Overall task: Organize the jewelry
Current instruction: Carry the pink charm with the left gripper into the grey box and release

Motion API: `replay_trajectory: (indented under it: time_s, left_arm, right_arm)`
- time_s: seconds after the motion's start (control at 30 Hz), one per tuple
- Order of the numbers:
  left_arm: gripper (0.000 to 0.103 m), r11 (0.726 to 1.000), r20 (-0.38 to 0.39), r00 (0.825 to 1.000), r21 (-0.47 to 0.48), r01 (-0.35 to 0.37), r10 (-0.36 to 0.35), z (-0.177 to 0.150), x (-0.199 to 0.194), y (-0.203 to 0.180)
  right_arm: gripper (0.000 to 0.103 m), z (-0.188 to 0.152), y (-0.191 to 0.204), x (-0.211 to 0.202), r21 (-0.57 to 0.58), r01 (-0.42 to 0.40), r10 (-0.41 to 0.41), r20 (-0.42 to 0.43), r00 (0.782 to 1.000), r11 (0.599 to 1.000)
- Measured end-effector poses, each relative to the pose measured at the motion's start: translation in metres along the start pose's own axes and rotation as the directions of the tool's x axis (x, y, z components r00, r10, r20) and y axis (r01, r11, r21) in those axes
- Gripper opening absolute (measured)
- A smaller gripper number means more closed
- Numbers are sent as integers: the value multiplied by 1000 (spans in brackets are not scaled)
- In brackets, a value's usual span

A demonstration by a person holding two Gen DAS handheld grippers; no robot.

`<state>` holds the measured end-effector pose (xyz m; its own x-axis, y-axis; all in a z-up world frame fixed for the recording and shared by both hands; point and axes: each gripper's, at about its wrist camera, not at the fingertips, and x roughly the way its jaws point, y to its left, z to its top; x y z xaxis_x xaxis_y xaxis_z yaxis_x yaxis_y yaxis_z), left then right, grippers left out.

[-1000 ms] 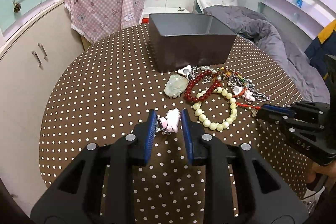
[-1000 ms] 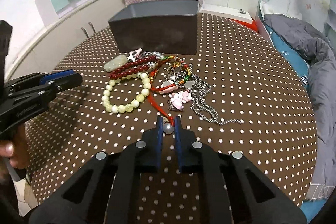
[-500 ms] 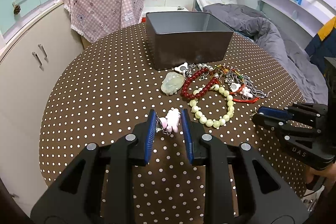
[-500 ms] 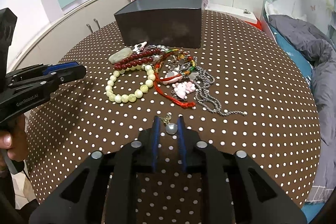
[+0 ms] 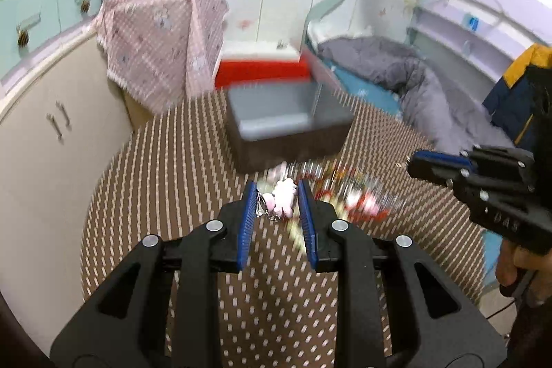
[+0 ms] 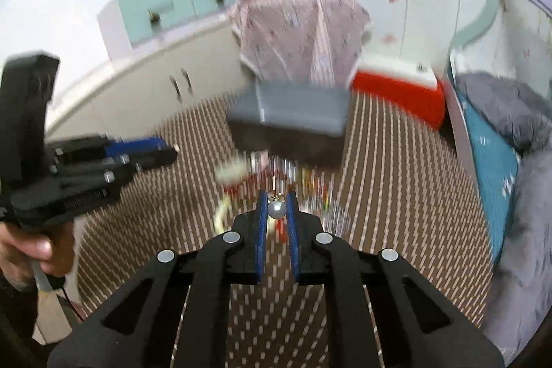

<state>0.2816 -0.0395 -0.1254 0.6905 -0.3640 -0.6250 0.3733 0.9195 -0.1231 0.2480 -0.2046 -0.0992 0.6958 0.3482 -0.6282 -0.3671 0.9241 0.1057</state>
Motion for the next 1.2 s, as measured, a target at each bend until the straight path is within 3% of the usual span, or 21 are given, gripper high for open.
replay_trajectory:
  time_s: [0.2, 0.47, 0.53, 0.57, 0.6, 0.67, 0.7, 0.73, 0.8, 1.2]
  left_arm:
    - [25, 1000, 99, 995, 8, 12, -13, 66, -1, -4]
    - [26, 998, -16, 1000, -66, -1, 0, 102, 65, 12]
    - [40, 997, -53, 998, -75, -18, 14, 103, 77, 15]
    - [75, 996, -57, 998, -81, -34, 30, 103, 80, 17]
    - [92, 995, -42, 998, -88, -45, 42, 103, 78, 18]
    - [93, 993, -14, 998, -97, -62, 61, 103, 73, 20]
    - [94, 992, -22, 997, -100, -71, 69, 102, 72, 21]
    - [94, 991, -26, 997, -108, -79, 77, 103, 71, 24]
    - [94, 987, -15, 994, -118, -105, 104, 102, 62, 28]
    - [94, 976, 108, 977, -134, -170, 185, 68, -26, 42]
  right_arm:
    - [9, 68, -11, 2, -13, -36, 37, 73, 997, 999]
    - [10, 93, -45, 60, 103, -78, 80, -13, 997, 992]
    - [13, 91, -57, 75, 151, -73, 80, -41, 996, 986]
    - [14, 90, -60, 78, 164, -72, 81, -51, 995, 984]
    - [19, 88, -65, 81, 182, -64, 76, -57, 996, 981]
    - [43, 87, -70, 80, 204, -49, 61, -51, 997, 978]
    - [67, 86, -71, 78, 211, -33, 43, -43, 998, 977]
    - [80, 85, -73, 75, 215, -13, 21, -35, 999, 977]
    - [95, 82, -77, 67, 241, -15, 15, 0, 1000, 970]
    - [95, 69, -46, -1, 252, 62, -88, 92, 992, 966]
